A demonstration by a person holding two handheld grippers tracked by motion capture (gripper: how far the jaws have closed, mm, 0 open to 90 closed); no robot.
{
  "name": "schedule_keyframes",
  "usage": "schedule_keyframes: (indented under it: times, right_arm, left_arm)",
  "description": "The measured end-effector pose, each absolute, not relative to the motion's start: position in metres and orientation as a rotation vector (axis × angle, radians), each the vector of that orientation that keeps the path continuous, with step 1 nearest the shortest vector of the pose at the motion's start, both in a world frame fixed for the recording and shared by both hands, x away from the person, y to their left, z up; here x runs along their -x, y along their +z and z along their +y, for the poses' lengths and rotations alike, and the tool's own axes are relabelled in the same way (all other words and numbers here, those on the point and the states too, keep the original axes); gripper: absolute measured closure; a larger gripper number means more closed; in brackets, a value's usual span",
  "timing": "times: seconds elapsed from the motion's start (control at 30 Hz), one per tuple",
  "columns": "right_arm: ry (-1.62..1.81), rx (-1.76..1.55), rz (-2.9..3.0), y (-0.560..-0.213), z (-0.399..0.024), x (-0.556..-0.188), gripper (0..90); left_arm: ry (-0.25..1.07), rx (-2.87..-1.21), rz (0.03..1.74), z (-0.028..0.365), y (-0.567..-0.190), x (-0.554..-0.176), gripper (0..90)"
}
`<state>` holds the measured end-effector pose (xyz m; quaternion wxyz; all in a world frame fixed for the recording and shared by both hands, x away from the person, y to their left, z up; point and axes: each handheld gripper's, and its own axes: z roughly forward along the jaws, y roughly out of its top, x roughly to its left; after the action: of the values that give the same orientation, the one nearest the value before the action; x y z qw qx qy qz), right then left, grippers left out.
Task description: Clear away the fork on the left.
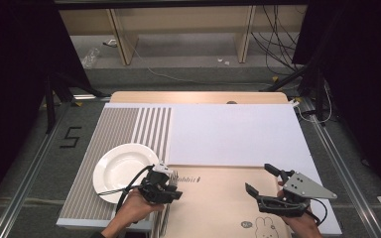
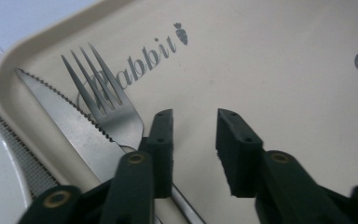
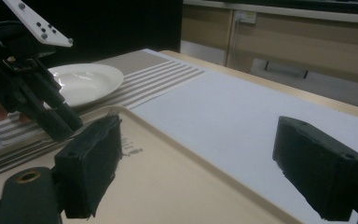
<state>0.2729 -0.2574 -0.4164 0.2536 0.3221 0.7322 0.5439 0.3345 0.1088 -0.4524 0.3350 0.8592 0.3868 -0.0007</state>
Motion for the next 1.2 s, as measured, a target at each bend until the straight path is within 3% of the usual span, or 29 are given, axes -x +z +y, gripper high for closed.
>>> schedule_keyframes:
  times: [0.17,0.53,1.2]
  right_arm:
    - [1.478,-0.874,1.989,-0.416,-0.258,-0.273,16.3]
    - [1.480,-0.872,1.987,-0.416,-0.258,-0.273,16.3]
    - [1.490,-0.879,1.975,-0.416,-0.258,-0.273,16.1]
  left_arm:
    - [-0.013,-2.191,1.007,0.113,-0.446,-0.337,42.7]
    - [0.001,-2.088,0.978,0.125,-0.431,-0.337,27.6]
    - [0.042,-1.871,1.024,0.156,-0.413,-0.341,21.2]
